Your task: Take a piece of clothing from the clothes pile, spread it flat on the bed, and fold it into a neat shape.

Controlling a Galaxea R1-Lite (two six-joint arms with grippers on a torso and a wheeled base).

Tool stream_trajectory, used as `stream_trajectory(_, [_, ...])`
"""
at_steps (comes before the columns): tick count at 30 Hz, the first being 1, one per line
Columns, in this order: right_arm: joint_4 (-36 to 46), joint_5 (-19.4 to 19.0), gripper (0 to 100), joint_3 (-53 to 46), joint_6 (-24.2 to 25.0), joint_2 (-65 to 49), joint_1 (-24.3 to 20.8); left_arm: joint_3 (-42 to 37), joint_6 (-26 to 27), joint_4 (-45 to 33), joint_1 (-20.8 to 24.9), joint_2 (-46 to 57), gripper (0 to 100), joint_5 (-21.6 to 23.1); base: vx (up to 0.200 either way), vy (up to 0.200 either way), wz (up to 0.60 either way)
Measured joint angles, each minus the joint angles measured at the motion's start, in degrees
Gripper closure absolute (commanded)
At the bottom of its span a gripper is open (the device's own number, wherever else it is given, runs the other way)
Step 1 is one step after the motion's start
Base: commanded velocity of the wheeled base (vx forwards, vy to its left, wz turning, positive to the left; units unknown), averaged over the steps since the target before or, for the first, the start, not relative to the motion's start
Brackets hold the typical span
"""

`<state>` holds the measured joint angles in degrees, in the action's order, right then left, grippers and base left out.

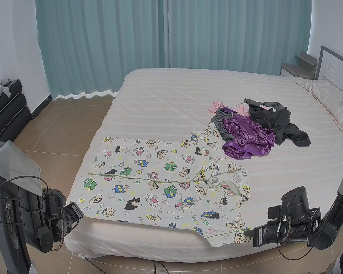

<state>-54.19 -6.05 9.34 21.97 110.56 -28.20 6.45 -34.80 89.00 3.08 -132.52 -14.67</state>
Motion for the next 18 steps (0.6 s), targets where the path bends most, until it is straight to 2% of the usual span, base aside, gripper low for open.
stream_trajectory(7, [0.00,0.39,100,-2.80,0.09,-1.99,-1.99,-4.33,2.71,0.00,0.22,1.01,100,0.02,0.000,0.000,0.00])
stream_trajectory(14, [-0.28,0.44,100,-5.07,0.09,-2.58,-3.13,-5.33,4.23,0.00,0.74,0.96,100,-0.24,0.000,0.000,0.00])
stream_trajectory(18, [-0.39,0.44,100,-5.86,0.04,-2.67,-3.35,-5.40,7.90,0.00,0.82,0.90,100,-0.85,0.000,0.000,0.00])
